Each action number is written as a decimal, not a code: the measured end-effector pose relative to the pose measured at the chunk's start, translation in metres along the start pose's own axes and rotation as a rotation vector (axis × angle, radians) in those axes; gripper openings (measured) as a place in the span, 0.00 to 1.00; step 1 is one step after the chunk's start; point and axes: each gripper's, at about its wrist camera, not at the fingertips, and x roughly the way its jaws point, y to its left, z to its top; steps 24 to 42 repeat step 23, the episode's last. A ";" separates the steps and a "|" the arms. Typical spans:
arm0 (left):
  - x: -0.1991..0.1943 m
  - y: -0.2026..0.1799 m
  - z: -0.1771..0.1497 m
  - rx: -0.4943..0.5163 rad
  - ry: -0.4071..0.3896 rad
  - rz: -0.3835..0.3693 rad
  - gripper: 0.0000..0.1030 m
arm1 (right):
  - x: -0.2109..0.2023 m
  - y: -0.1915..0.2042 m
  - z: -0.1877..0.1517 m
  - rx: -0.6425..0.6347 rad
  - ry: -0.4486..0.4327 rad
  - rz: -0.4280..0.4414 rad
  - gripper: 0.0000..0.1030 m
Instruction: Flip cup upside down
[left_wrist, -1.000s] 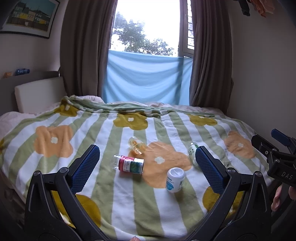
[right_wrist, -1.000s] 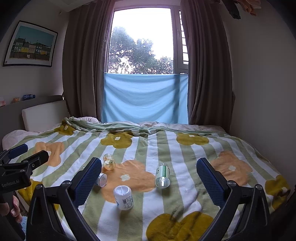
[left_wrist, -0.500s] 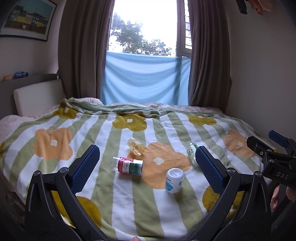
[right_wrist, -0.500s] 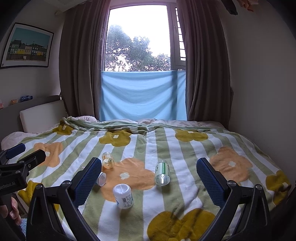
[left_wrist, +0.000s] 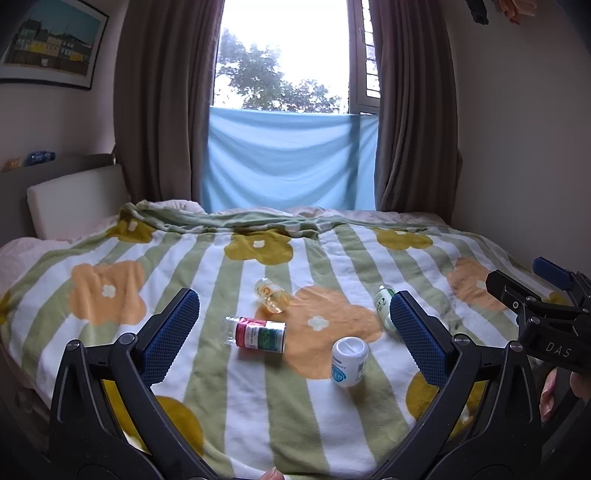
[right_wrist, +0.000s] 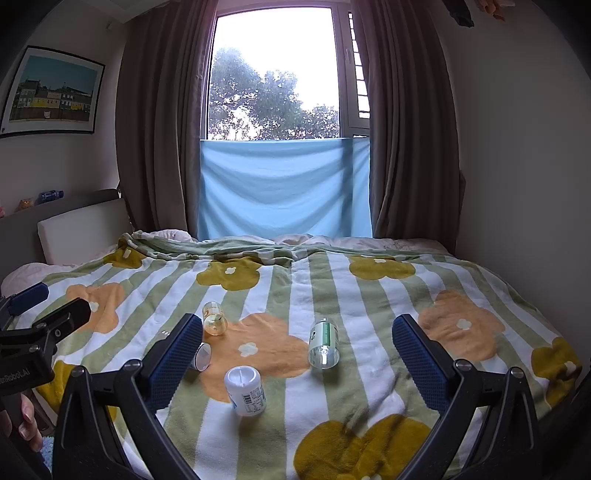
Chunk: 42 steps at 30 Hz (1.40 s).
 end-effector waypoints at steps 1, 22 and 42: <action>-0.001 -0.002 -0.001 -0.001 -0.004 -0.001 1.00 | 0.000 0.000 0.000 0.000 0.001 0.000 0.99; -0.009 -0.013 0.001 0.035 -0.080 0.030 1.00 | 0.007 0.004 -0.009 -0.002 0.013 -0.014 0.99; -0.009 -0.012 0.001 0.035 -0.080 0.031 1.00 | 0.006 0.004 -0.009 -0.002 0.012 -0.015 0.99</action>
